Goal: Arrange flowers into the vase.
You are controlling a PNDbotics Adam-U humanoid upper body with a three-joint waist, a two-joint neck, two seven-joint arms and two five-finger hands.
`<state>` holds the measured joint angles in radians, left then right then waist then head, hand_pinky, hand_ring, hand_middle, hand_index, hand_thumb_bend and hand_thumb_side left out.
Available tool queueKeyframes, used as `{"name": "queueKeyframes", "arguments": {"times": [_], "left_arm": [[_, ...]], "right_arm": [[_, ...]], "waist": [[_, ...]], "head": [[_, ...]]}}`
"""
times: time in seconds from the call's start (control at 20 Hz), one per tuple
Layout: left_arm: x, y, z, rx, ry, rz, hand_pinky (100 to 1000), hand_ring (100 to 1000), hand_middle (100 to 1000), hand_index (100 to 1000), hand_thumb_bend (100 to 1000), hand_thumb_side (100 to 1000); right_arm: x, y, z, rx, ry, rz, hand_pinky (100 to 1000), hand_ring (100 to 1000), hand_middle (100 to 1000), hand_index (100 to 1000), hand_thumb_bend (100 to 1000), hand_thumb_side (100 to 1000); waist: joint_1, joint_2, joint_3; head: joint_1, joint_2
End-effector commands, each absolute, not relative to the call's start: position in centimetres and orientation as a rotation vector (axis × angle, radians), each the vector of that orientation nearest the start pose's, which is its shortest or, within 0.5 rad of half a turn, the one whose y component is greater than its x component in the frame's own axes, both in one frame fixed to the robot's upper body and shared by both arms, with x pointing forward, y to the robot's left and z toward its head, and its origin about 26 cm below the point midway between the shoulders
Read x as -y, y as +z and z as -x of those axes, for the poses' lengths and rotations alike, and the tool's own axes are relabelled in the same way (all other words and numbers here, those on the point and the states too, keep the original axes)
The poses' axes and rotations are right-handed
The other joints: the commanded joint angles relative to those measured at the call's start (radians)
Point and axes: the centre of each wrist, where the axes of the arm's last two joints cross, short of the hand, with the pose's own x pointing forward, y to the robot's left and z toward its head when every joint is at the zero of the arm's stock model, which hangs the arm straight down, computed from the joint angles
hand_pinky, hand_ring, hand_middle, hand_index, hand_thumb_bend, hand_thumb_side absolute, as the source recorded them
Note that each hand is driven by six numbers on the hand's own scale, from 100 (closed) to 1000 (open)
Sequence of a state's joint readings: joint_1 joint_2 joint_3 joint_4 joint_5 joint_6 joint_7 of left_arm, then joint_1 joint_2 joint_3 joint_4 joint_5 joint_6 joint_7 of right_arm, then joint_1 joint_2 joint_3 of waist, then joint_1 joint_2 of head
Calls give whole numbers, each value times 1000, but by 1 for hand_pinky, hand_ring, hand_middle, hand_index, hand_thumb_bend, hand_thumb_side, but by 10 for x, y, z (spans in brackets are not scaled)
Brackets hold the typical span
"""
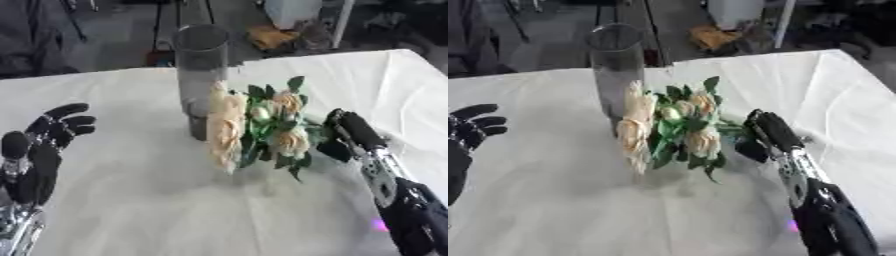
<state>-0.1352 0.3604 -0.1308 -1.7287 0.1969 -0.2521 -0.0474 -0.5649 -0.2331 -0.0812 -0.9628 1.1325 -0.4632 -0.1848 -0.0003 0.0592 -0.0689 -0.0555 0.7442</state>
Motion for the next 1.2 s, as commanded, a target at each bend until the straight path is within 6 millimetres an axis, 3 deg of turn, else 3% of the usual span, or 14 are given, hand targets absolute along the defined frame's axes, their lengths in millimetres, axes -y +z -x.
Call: {"name": "queueKeyframes", "arguments": {"times": [0.05,0.55,1.2], "left_arm": [[-274,88,-306,2078,-362,99,763,750,768,798,851,977],[-273,87,-306,2073,-362,103,763,749,767,797,850,977],[-271,86,-306,2069,-361,118,763,748,767,797,828,983]], "right_arm": [[291,60,-427,1841,1148,973,100,100,100,112,100,904],[270,134,-459,1983,998,1006,100,100,100,100,100,867],[233,206,-480,2066,735,935,100,100,100,100,100,822]], "waist": [[1,-11,-1],[0,-16,4],[5,-19,26]], "head": [[-4,-10],[-10,-15],[-19,-21]]}}
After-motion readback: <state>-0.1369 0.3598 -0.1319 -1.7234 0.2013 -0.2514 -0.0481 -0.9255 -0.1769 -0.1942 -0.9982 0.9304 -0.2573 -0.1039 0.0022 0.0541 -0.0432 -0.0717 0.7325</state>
